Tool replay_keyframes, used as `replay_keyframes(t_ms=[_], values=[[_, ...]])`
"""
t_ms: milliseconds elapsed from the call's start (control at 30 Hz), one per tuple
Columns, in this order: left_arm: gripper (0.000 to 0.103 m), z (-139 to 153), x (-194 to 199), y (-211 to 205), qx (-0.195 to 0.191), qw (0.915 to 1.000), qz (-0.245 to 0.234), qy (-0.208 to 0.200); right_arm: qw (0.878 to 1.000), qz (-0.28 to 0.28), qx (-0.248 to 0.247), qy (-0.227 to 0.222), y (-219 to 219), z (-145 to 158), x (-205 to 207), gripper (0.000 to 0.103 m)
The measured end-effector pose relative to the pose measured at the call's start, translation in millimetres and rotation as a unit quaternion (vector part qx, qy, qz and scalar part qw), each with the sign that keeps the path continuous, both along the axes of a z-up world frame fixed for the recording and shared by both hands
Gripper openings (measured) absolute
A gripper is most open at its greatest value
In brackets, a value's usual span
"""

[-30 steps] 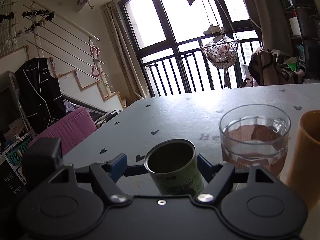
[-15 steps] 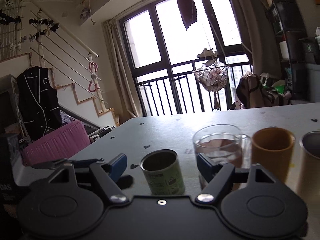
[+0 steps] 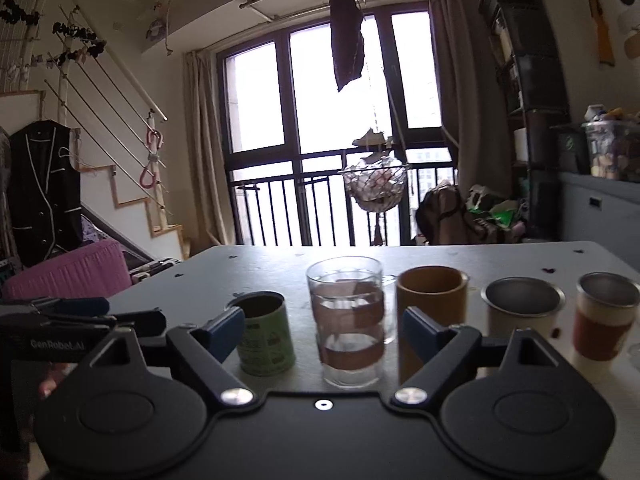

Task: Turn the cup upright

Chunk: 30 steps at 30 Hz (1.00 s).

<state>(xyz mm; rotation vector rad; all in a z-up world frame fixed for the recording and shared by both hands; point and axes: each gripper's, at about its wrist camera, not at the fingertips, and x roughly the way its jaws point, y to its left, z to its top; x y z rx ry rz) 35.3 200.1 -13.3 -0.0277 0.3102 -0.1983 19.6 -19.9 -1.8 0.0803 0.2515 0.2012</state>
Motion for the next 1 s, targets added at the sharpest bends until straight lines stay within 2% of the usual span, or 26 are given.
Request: replay_keyframes(t_ms=[267,533,1000], values=[[0.103,-7.9,-9.2,-17.9,0.020,0.9997,-0.010,0.013,0.999,-0.037,-0.013,-0.006,-10.1,-6.2,-31.5,0.095],[0.103,-18.7,-18.5,-29.2,0.018,0.9996,-0.008,0.021,0.997,-0.065,-0.030,0.001,-19.1,-14.3,-44.1,0.103],[0.103,-24.7,-27.1,-34.1,0.032,0.9992,0.013,0.020,0.997,-0.075,-0.027,0.018,-22.9,-25.9,-44.2,0.103]])
